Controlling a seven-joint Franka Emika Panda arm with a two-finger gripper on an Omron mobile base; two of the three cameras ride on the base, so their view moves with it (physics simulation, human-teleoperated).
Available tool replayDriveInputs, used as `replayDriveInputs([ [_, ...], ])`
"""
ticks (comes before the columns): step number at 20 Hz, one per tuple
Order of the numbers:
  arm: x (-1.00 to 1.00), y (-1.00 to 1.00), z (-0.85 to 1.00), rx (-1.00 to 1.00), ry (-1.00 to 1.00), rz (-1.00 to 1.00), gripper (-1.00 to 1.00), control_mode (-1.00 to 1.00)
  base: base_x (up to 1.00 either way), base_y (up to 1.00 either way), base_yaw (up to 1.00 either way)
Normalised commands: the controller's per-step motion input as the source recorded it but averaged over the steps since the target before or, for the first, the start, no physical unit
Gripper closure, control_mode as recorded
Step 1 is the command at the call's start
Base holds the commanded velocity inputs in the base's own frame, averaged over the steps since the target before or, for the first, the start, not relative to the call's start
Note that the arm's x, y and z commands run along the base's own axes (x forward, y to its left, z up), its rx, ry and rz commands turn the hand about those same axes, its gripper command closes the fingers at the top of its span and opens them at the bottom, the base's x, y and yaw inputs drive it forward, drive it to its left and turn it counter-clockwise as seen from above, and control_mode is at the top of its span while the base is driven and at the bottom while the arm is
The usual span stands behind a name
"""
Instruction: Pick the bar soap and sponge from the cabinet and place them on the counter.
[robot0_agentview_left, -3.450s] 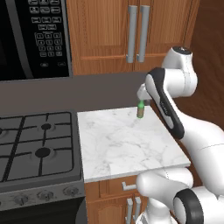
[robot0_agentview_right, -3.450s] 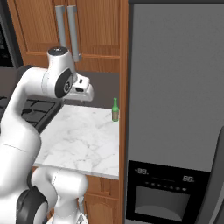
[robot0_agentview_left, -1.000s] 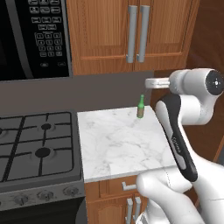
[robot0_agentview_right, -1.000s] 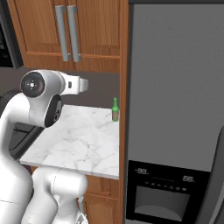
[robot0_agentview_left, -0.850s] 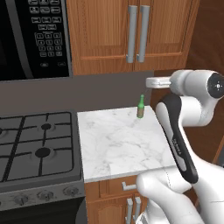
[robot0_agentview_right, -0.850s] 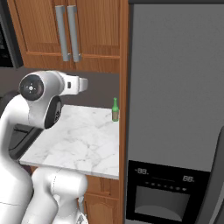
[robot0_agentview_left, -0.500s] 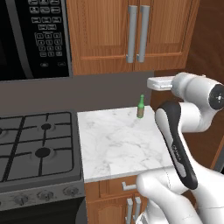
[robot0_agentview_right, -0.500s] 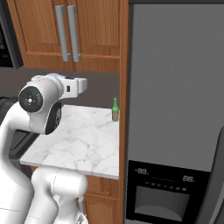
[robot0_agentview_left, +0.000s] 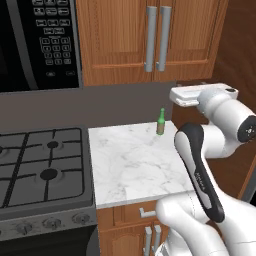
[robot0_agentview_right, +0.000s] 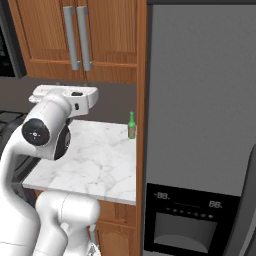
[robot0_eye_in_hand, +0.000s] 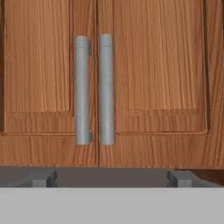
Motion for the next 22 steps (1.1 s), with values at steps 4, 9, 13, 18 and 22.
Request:
replayDriveInputs([
  [4, 0.0, 0.0, 0.17, 0.0, -0.14, 0.0, -1.0, -1.0, 0.0, 0.0, 0.0],
  [9, 0.0, 0.01, 0.12, 0.0, -0.09, 0.0, -1.0, -1.0, 0.0, 0.0, 0.0],
  [13, 0.02, 0.0, 0.14, 0.0, -0.07, 0.0, -1.0, -1.0, 0.0, 0.0, 0.0],
  [18, 0.11, 0.02, 0.14, 0.0, -0.02, 0.0, -1.0, -1.0, 0.0, 0.0, 0.0],
  [22, 0.1, 0.03, 0.13, 0.0, -0.01, 0.0, -1.0, -1.0, 0.0, 0.0, 0.0],
])
